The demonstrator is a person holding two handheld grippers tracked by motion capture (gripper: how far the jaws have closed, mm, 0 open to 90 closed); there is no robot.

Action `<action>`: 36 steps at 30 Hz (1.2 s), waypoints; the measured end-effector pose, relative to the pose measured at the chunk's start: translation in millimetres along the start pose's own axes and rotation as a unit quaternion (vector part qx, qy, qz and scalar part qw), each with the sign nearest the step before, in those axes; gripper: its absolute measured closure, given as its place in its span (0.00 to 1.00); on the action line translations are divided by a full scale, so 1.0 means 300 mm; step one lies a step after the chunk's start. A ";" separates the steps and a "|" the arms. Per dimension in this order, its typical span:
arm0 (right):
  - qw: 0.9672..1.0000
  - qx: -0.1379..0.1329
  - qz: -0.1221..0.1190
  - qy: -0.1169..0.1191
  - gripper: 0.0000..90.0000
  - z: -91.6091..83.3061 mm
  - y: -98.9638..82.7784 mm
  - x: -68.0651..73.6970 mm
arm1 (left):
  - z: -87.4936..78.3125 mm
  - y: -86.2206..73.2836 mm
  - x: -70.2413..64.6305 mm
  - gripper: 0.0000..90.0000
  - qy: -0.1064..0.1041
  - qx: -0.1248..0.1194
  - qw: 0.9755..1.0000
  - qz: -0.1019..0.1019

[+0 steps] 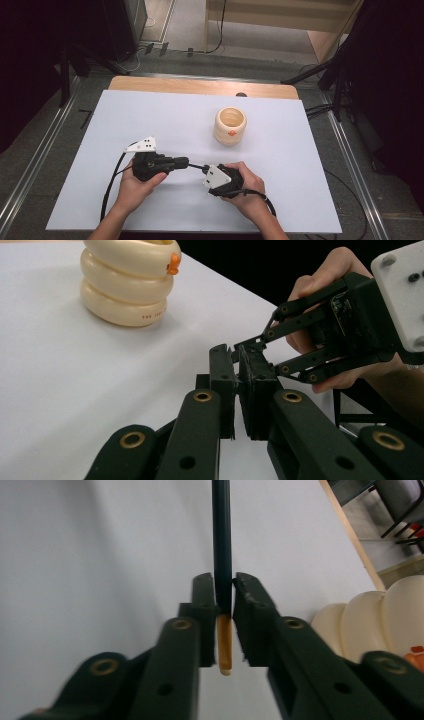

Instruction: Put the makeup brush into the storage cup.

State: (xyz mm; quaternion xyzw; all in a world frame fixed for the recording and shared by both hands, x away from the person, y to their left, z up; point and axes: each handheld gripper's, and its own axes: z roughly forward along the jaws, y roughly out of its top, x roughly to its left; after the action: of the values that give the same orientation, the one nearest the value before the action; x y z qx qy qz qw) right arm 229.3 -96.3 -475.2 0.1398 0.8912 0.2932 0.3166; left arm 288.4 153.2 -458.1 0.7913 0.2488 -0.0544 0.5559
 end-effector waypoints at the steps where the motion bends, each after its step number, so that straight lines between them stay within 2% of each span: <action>1: 1.000 -0.001 0.006 0.007 0.82 0.001 -0.002 -0.002 | -0.001 0.000 0.000 0.96 -0.001 0.001 1.000 0.001; 5: 1.000 -0.002 0.019 0.004 0.62 0.004 -0.003 0.008 | -0.001 0.000 -0.003 0.96 0.001 -0.001 1.000 0.002; 8: 0.999 0.000 0.044 0.005 0.49 0.003 -0.001 0.006 | -0.004 0.001 -0.004 0.96 0.004 -0.001 1.000 0.007; 11: 0.997 -0.013 0.075 0.014 0.37 -0.006 -0.008 -0.011 | -0.007 0.002 -0.005 0.96 0.007 -0.005 1.000 0.007; 16: 0.990 -0.040 0.134 0.030 0.21 -0.023 -0.022 -0.033 | -0.009 0.002 -0.006 0.97 0.008 -0.007 1.000 0.009; 20: 0.984 -0.058 0.167 0.035 0.13 -0.029 -0.034 -0.049 | -0.011 0.003 -0.007 0.96 0.012 -0.009 1.000 0.010; 25: 0.974 -0.071 0.211 0.046 0.04 -0.036 -0.046 -0.067 | -0.015 0.004 -0.008 0.96 0.015 -0.013 1.000 0.011; 28: 0.966 -0.083 0.237 0.057 0.02 -0.039 -0.052 -0.079 | -0.018 0.005 -0.008 0.96 0.018 -0.014 1.000 0.012; 33: 0.951 -0.105 0.280 0.073 0.00 -0.044 -0.066 -0.095 | -0.024 0.007 -0.010 0.96 0.023 -0.018 0.999 0.015; 36: 0.940 -0.120 0.308 0.084 0.00 -0.046 -0.074 -0.104 | -0.029 0.009 -0.012 0.97 0.028 -0.027 0.999 0.018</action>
State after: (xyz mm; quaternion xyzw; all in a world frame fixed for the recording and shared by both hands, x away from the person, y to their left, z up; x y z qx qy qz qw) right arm 242.7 -133.4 -464.9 0.3429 0.7863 0.4918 0.1493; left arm 284.7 159.2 -451.3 0.7816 0.2510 -0.0156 0.5708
